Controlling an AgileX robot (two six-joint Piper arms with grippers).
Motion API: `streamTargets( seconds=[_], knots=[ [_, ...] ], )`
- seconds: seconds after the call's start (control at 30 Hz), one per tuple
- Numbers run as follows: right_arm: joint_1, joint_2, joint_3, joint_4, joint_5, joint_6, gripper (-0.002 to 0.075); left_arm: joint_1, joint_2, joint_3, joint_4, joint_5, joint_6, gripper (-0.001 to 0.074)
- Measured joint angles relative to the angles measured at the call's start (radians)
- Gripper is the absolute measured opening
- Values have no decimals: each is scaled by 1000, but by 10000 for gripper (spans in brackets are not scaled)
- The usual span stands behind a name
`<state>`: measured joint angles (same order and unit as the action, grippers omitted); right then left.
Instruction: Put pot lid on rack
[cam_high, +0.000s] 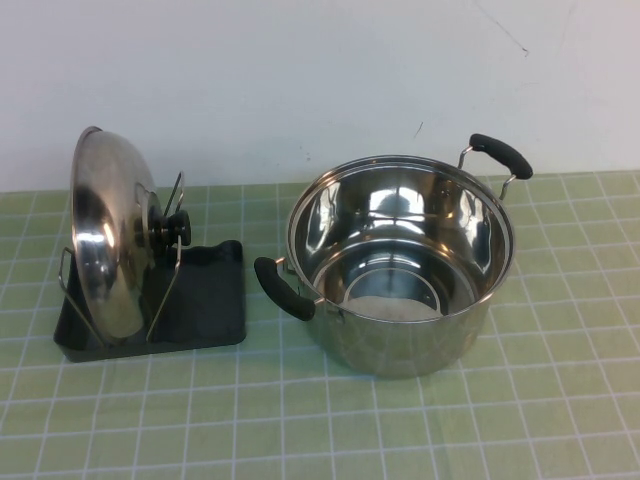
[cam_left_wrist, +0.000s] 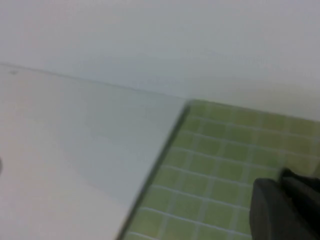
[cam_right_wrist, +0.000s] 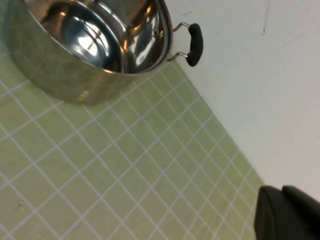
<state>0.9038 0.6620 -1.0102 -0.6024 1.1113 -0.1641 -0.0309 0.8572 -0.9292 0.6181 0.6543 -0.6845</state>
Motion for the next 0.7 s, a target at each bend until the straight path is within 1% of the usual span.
streamTargets(
  seconds=[0.07,0.17,0.23,0.33,0.4,0.53,0.63,0.7],
  knots=[
    [0,-83,39,32,-2,10,-1,0,-39,7,-198,-2,162,2],
    [0,-205,126,69,-52,50,-1,0,-121,56,-481,-32,397,2],
    [0,-280,200,100,-116,81,-1,0,-176,116,-669,-73,524,1],
    [0,-395,335,152,-261,104,-1,0,-247,238,-936,-145,706,1],
    [0,-455,439,181,-361,112,-1,0,-289,329,-1082,-194,838,1],
    [0,-517,625,194,-501,145,-1,0,-358,512,-1362,-274,1147,1],
    [0,-525,717,194,-590,194,-1,0,-386,593,-1519,-264,1360,0],
    [0,-526,754,194,-632,210,-1,0,-388,617,-1589,-230,1455,0]
  ],
)
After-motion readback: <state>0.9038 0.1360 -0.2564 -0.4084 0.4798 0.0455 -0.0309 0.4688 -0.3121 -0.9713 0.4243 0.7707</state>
